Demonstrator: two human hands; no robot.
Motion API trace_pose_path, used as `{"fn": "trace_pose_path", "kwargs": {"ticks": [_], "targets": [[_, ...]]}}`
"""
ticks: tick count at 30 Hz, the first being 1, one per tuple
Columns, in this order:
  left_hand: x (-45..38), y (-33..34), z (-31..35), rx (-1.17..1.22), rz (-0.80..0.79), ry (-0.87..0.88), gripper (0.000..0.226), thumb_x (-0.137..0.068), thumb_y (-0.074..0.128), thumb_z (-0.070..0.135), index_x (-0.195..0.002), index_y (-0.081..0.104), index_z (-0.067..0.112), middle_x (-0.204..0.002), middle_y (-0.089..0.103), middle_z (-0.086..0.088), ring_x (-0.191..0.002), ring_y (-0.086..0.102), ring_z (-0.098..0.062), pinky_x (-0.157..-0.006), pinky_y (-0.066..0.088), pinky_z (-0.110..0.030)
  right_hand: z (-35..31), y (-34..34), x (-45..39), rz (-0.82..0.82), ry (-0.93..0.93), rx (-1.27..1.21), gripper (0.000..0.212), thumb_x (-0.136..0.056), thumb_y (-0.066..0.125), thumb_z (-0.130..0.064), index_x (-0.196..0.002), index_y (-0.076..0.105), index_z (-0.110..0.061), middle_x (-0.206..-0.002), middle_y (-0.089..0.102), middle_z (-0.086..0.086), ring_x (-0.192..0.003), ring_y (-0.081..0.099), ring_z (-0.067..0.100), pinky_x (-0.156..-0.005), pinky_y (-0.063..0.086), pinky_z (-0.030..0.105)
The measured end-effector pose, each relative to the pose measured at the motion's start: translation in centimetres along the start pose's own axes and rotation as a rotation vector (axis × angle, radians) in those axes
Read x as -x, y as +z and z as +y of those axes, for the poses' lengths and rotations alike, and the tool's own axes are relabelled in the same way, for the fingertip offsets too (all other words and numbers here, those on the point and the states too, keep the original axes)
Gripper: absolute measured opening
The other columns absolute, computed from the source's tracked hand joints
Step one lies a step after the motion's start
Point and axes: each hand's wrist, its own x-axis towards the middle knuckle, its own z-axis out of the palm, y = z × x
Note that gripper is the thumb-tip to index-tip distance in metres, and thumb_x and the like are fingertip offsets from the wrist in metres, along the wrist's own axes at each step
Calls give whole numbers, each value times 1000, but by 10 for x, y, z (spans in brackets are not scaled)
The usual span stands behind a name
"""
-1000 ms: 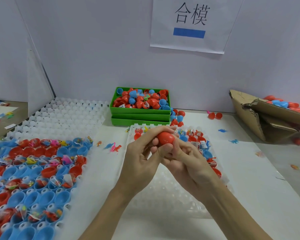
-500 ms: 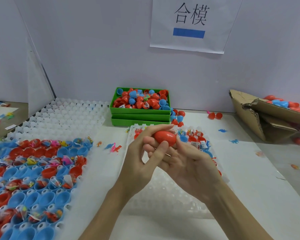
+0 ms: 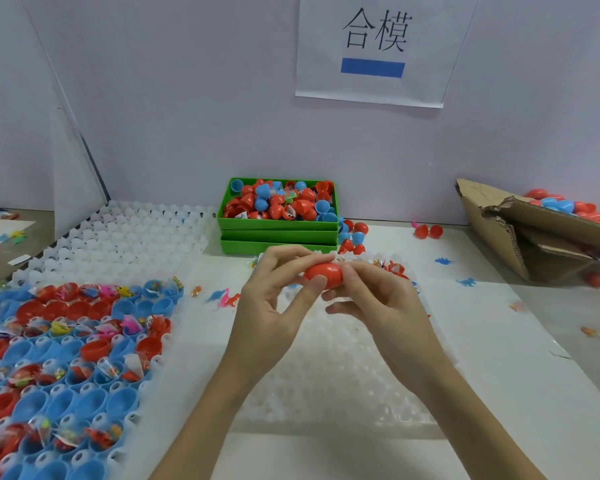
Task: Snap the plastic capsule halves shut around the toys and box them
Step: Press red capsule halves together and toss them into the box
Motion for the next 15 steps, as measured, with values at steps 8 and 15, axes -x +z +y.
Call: {"fn": "trace_pose_path", "kwargs": {"ticks": [8,15], "targets": [[-1,4,-5,68,-44,-27,35,-95,69,13,-129,72,17,-124,69,6,-124,64,-14,-97,54,-19,-2,-11,-3,37,-59,90,28,-92,71,-24,-117,77,-15,-102,80,-2,-97,76,19,-86,61,26],[1,3,-2,130,-2,9,33,-92,71,15,-124,73,21,-120,72,11,-124,65,-15,-95,55,-18,-3,-7,-2,81,-128,103,24,-86,74,-29,-110,76,-25,-99,79,-12,-98,75,12,-80,58,16]]}}
